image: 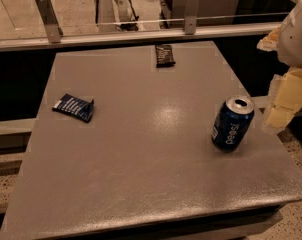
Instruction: Knock pepsi can over
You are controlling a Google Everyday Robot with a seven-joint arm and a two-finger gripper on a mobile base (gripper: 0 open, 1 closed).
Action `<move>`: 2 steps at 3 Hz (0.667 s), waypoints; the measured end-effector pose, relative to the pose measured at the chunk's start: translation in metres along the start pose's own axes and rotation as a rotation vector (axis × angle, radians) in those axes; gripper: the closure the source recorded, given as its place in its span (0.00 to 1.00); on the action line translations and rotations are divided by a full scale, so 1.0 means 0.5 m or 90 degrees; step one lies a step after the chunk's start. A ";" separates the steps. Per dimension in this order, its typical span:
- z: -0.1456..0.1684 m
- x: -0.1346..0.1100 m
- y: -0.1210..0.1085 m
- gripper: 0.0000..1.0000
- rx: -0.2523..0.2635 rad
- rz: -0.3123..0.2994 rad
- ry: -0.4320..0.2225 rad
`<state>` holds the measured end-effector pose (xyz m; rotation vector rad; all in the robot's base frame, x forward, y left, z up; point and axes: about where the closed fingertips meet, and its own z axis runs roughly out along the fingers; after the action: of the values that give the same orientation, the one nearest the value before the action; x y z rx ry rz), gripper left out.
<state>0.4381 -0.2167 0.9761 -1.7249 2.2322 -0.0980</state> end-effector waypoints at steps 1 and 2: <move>0.000 0.000 0.000 0.00 0.000 0.000 0.000; 0.011 0.012 0.006 0.00 -0.006 0.017 -0.025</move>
Offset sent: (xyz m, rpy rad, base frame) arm -0.0074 -0.0142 -0.0267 0.1415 0.0295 -0.0390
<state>0.4356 -0.2208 0.9689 -1.6870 2.2297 -0.0466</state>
